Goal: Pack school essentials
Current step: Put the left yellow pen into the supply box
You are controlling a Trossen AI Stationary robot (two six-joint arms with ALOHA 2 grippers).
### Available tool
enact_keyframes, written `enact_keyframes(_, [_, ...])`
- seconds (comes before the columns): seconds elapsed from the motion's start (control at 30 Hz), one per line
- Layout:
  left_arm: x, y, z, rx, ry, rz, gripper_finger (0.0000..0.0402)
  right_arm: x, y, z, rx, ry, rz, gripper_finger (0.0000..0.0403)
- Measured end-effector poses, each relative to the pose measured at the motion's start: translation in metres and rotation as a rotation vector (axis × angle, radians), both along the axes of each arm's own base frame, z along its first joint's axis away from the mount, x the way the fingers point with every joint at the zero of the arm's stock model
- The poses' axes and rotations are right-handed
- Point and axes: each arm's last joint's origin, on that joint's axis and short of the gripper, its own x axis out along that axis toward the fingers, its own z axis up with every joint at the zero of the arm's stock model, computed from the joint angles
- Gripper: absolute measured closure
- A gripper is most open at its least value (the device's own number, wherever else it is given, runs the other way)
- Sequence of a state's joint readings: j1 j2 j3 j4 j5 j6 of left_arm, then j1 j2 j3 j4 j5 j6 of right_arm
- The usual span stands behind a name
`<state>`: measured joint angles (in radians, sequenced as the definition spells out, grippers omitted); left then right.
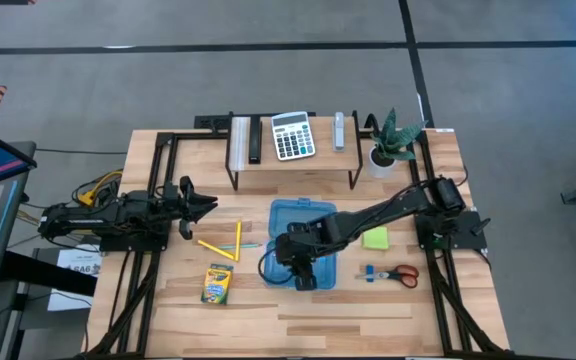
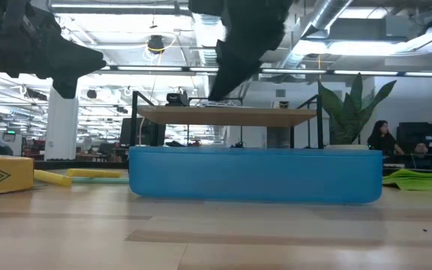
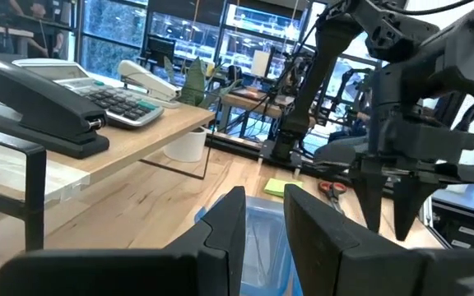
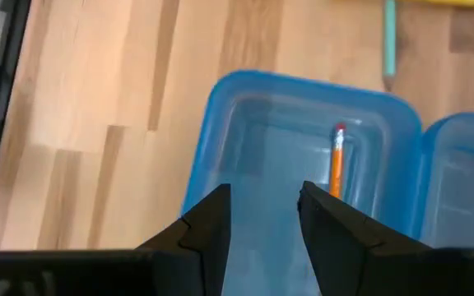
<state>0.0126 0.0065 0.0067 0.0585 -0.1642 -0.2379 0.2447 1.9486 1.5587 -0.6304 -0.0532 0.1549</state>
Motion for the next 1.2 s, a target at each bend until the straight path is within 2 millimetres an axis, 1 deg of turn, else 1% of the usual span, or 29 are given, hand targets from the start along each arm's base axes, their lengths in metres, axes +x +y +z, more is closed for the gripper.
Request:
enact_keyframes(0.03, [0.000, 0.000, 0.000, 0.008, 0.002, 0.000, 0.0329, 0.000, 0.000, -0.001, 0.008, -0.014, -0.006, 0.0240])
enact_keyframes(0.13, [0.000, 0.000, 0.000, 0.015, 0.003, 0.001, 0.0329, -0.013, -0.002, 0.000, 0.016, -0.018, -0.020, 0.0240])
enact_keyframes(0.2, [0.000, 0.000, 0.000, 0.011, 0.003, -0.003, 0.0329, -0.021, -0.003, 0.004, 0.035, -0.087, -0.029, 0.0240])
enact_keyframes(0.3, [0.000, 0.000, 0.000, 0.013, 0.004, -0.002, 0.0329, -0.041, -0.005, 0.011, 0.072, -0.162, -0.044, 0.0240])
enact_keyframes(0.43, [0.000, 0.000, -0.001, 0.009, 0.010, -0.001, 0.0329, -0.068, -0.009, 0.018, 0.096, -0.315, -0.051, 0.0240])
enact_keyframes(0.53, [0.001, 0.000, -0.001, 0.009, 0.011, -0.001, 0.0329, -0.085, -0.012, 0.021, 0.095, -0.417, -0.072, 0.0240])
enact_keyframes(0.63, [0.001, 0.000, -0.001, 0.009, 0.010, 0.000, 0.0329, -0.096, -0.015, 0.021, 0.094, -0.487, -0.094, 0.0240])
enact_keyframes(0.73, [0.000, 0.000, -0.001, 0.009, 0.010, 0.001, 0.0329, -0.101, -0.017, 0.022, 0.088, -0.526, -0.103, 0.0240])
enact_keyframes(0.87, [0.000, 0.000, -0.001, 0.009, 0.010, 0.001, 0.0329, -0.100, -0.018, 0.021, 0.087, -0.530, -0.107, 0.0240])
enact_keyframes(1.0, [0.000, 0.000, -0.001, 0.009, 0.009, 0.001, 0.0329, -0.098, -0.018, 0.015, 0.080, -0.512, -0.107, 0.0240])
enact_keyframes(1.2, [0.000, 0.000, -0.001, 0.009, 0.009, 0.006, 0.0329, -0.098, -0.017, 0.017, 0.085, -0.527, -0.106, 0.0240])
